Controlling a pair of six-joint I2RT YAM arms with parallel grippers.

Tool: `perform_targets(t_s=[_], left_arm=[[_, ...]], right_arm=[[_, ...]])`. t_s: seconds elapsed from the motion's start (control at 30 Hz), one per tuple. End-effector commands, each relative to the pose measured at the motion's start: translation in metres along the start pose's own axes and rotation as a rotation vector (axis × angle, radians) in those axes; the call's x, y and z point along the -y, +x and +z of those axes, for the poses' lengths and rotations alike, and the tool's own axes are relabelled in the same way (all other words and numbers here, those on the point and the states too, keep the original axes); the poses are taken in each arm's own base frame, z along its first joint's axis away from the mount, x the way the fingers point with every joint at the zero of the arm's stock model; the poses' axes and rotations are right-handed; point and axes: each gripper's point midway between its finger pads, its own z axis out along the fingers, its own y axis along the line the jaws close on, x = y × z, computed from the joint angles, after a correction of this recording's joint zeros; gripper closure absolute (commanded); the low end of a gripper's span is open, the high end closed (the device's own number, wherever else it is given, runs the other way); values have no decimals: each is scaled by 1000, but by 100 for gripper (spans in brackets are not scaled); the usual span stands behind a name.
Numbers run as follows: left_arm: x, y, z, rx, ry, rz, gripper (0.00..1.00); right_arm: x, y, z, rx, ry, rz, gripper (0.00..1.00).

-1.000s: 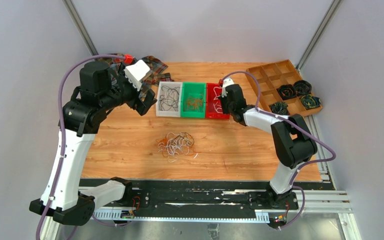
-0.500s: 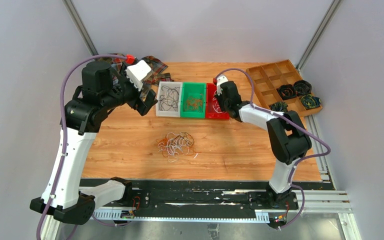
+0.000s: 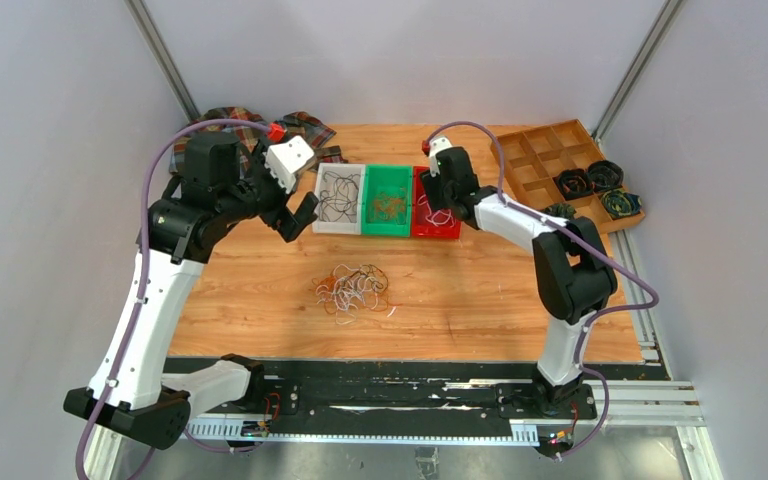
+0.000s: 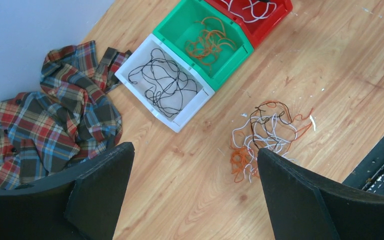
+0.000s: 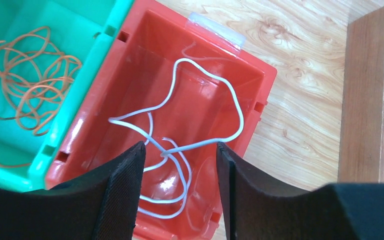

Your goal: Untangle the cables

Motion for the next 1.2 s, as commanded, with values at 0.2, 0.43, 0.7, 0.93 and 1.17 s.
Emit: perform_targets(t_s=[0.2,0.43,0.7,0.93,1.17], left_arm=[[1,13,2,-46,9,46,2],[5,22,6,-79,38,63,2],[27,71,39,-189,187,61,2],[50,134,71,-309,368,118,12],[70,179,100,-352,520,150,21]], right_arm=[[-16,-23,-12,60,-114,58,65],[-18,5,12,-30,-89,157,87],[-14,-57,-57,197,-109,245,63],[-94,-35,-128,290,-296,183,39],[-136,10,-165,295,-415,228,44]])
